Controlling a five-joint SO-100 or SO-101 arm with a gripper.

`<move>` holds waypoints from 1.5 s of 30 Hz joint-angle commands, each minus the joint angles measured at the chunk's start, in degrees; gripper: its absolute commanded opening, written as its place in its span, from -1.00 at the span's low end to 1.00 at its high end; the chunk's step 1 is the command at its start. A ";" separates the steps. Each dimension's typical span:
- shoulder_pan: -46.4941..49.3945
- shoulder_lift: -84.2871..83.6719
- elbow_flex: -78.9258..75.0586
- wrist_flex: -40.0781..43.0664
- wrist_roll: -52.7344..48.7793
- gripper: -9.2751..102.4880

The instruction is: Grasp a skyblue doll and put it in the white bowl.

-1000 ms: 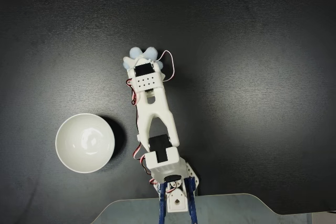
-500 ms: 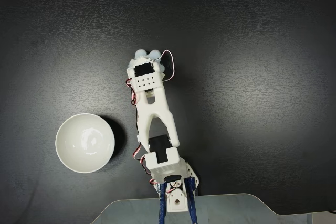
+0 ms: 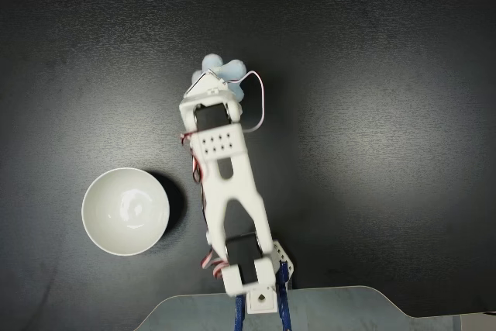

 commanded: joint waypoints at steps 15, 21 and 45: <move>-56.95 17.67 -1.76 26.37 7.65 -0.86; -63.81 14.24 -2.20 26.19 7.73 -0.86; -59.59 11.25 -1.32 12.74 13.80 -0.86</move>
